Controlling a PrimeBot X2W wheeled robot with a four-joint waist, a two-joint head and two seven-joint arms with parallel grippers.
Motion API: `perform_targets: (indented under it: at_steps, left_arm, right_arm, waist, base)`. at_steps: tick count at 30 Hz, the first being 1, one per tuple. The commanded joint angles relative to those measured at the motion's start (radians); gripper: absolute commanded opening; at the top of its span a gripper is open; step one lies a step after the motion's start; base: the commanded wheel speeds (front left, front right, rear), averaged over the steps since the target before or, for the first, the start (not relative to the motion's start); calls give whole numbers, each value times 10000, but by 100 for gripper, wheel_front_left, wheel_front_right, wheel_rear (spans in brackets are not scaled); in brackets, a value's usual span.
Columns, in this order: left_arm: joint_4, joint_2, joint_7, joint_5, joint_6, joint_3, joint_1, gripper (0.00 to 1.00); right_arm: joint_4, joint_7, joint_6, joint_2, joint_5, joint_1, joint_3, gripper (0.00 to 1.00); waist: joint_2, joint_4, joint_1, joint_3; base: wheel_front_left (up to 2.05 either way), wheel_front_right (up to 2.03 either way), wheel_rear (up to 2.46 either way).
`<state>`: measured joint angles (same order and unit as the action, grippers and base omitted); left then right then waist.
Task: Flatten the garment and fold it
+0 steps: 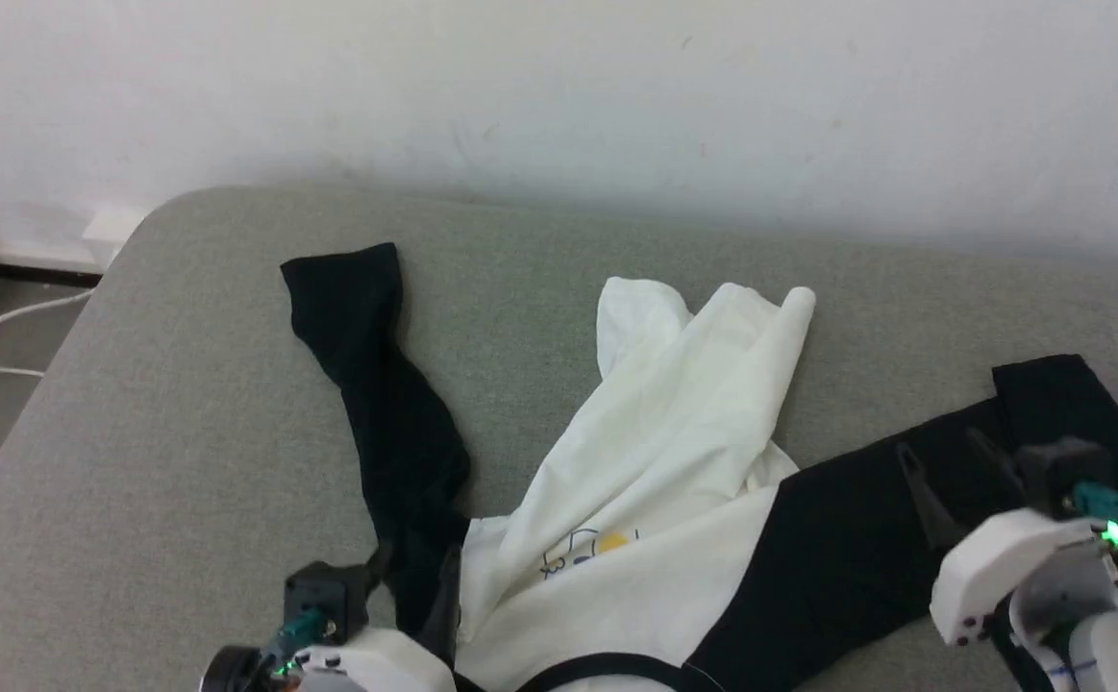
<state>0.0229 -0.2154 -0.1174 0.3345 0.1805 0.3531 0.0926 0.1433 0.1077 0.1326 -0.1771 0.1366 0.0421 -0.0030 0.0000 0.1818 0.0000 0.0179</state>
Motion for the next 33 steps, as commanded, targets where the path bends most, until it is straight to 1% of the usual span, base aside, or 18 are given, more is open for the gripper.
perform_targets:
  at_steps: [1,3,6,9,12,16,21,24,25,26,29,33]
  left_arm:
    - [-64,47,511,-141,-94,-98,-357,100]
    - [-20,85,1282,-284,-210,-120,-697,100]
    - [216,259,2141,-322,-245,-213,-1080,100]
    - [532,408,2719,-403,-283,-175,-1404,100]
    - [833,556,3010,-464,-332,-53,-1643,100]
    - [1141,762,3201,-464,-366,77,-1876,100]
    - [1437,899,3323,-447,-377,173,-2089,100]
    - [1584,943,3400,-420,-395,193,-2179,100]
    - [1629,953,3424,-413,-399,198,-2197,100]
    - [1675,962,3447,-409,-399,202,-2211,100]
    - [1800,975,3499,-379,-354,168,-2219,100]
    - [1918,894,3539,-352,-356,134,-2183,100]
  right_arm:
    - [-103,296,-19,-287,159,453,273,100]
    - [-40,1059,-19,-690,486,952,882,100]
    - [248,2176,-19,-1253,1143,1812,1897,100]
    - [836,3121,-19,-1810,1609,2656,2911,100]
    - [1658,3765,-19,-2088,2148,3413,3567,100]
    - [2729,4238,-19,-2431,2627,4202,4462,100]
    - [3754,4348,-19,-2684,3170,4760,5547,100]
    - [4196,4239,-19,-2757,3520,4914,6150,100]
    - [4338,4214,-19,-2785,3648,4939,6323,42]
    - [4464,4164,-19,-2841,3744,4964,6478,0]
    - [4853,3907,-19,-3048,3936,5066,6626,0]
    - [5496,3348,-19,-3253,4027,5251,6086,0]
  waist:
    - [0,216,0,295]
    - [0,336,0,482]
    - [0,539,0,745]
    - [0,770,0,1002]
    - [0,1012,0,1236]
    - [0,1333,0,1509]
    - [0,1632,0,1773]
    - [0,1708,0,1851]
    - [0,1720,0,1863]
    - [0,1723,0,1866]
    - [0,1621,0,1791]
    - [0,1247,0,1504]
  base:
    - [0,0,0]
    - [0,0,0]
    - [0,0,0]
    - [0,0,0]
    - [0,0,0]
    - [0,0,0]
    - [0,0,0]
    - [0,0,0]
    - [0,0,0]
    - [0,0,0]
    - [0,0,0]
    - [0,0,0]
